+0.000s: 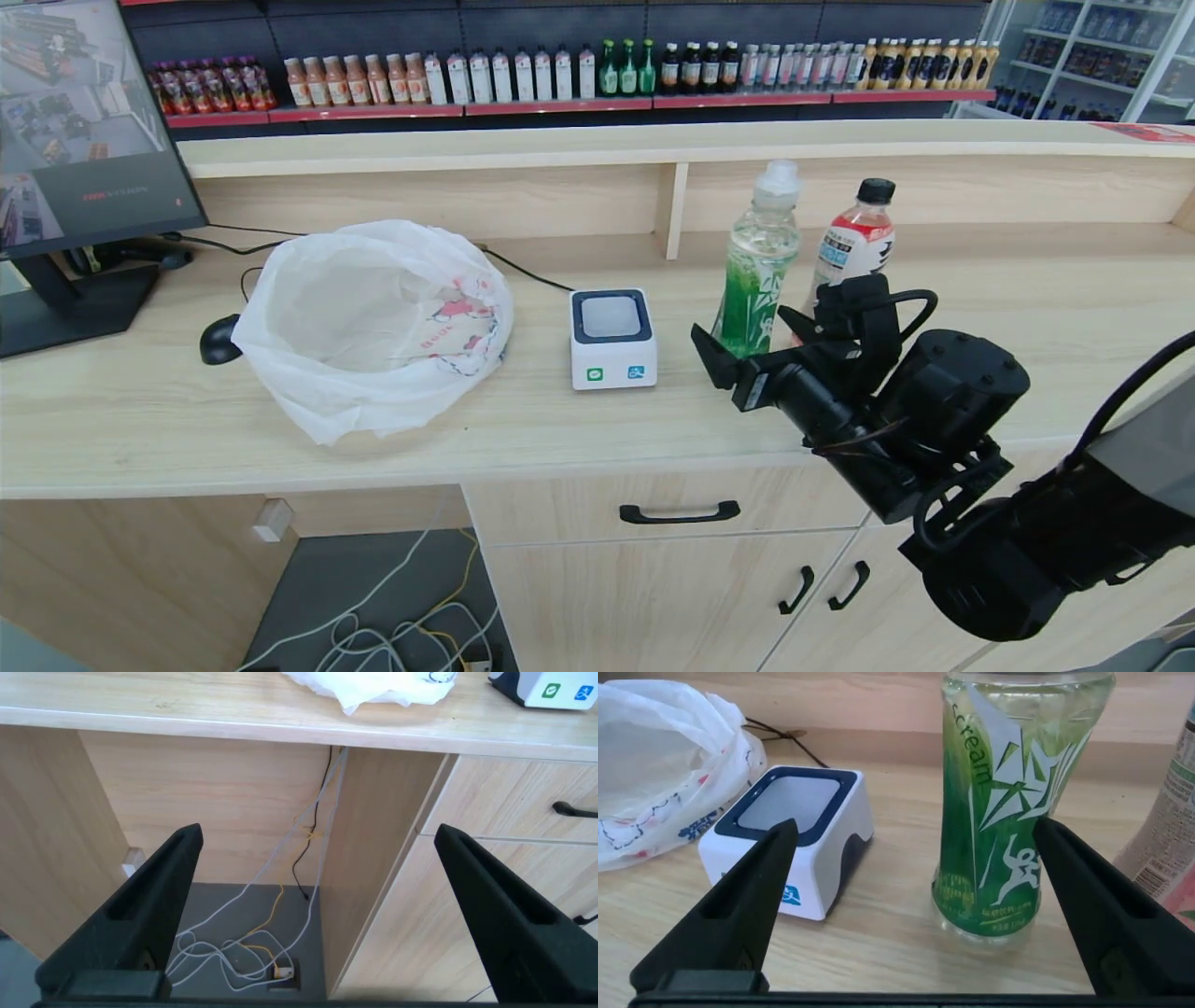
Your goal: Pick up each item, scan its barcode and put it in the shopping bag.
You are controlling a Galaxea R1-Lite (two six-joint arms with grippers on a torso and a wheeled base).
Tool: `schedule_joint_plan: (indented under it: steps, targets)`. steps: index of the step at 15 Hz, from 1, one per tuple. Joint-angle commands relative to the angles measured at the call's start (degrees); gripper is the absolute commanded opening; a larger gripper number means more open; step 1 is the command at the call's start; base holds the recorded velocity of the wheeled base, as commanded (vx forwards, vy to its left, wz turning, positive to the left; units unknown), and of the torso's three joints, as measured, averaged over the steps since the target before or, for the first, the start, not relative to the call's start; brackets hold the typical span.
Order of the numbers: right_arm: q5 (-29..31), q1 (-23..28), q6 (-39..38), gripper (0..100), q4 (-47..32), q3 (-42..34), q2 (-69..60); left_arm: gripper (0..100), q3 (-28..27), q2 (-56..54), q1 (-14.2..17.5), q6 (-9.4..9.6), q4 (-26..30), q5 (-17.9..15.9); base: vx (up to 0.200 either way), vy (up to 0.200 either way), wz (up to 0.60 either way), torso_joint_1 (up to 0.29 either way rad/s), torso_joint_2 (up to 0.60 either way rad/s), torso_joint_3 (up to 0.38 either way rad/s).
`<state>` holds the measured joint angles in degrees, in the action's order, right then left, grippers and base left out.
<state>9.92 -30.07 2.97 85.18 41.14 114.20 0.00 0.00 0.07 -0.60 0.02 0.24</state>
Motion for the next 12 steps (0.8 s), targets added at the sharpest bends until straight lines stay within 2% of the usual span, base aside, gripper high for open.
schedule_joint_plan:
  steps: [1,4,12]
  targets:
    - [0.80,0.89,0.01,100,-0.01,3.68,2.25,100,0.00,0.00,0.01,0.07,-0.02,0.02,0.000,0.000,0.00,0.000,0.00,0.000]
    - [3.26,2.04,0.01,100,0.43,4.91,2.87,100,0.00,0.00,0.01,-0.02,-0.02,0.02,0.000,0.000,0.00,0.000,0.00,0.000]
    - [3.52,2.12,-0.43,100,1.31,7.46,5.42,100,0.00,0.00,0.01,-0.02,-0.02,0.02,0.000,0.000,0.00,0.000,0.00,0.000]
